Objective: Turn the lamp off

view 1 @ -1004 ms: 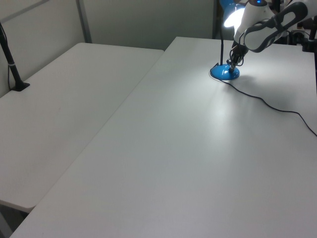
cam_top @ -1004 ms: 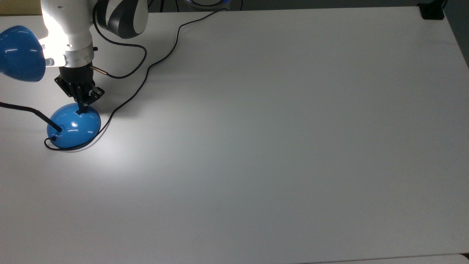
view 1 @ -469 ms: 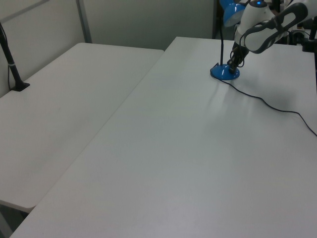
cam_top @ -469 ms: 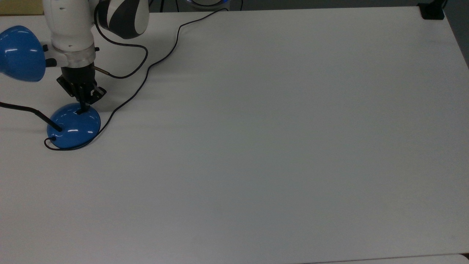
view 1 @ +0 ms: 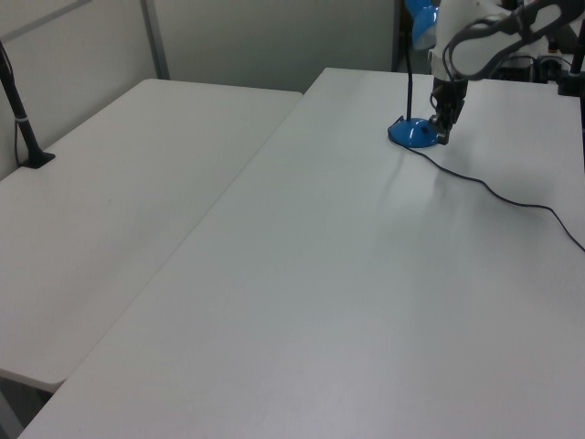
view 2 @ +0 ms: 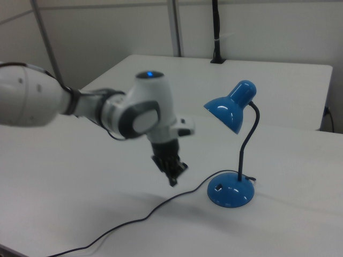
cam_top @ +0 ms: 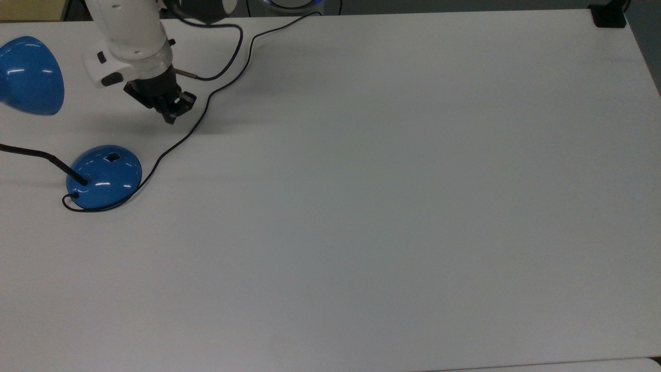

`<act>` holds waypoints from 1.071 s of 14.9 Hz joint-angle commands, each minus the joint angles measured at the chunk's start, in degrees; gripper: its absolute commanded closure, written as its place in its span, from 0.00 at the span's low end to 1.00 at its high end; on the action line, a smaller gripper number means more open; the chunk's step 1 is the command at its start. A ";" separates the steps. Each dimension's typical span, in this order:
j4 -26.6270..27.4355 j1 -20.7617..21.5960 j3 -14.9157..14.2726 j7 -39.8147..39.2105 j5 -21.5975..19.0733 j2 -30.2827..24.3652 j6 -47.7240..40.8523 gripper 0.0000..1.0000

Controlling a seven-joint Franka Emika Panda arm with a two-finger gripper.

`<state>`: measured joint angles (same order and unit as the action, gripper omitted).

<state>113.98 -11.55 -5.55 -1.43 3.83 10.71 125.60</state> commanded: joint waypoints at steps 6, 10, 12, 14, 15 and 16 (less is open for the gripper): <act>-14.99 4.24 7.83 1.08 -0.05 -8.59 -29.94 0.00; -15.63 5.23 8.54 -2.33 -1.45 -11.23 -29.01 0.00; -15.89 5.14 7.84 -4.28 -8.29 -11.06 -24.20 0.00; -15.89 5.05 7.84 -4.54 -8.32 -10.97 -23.12 0.00; -15.89 5.05 7.84 -4.37 -8.32 -10.97 -23.03 0.00; -15.89 5.22 8.01 -4.02 -8.14 -10.97 -23.21 0.00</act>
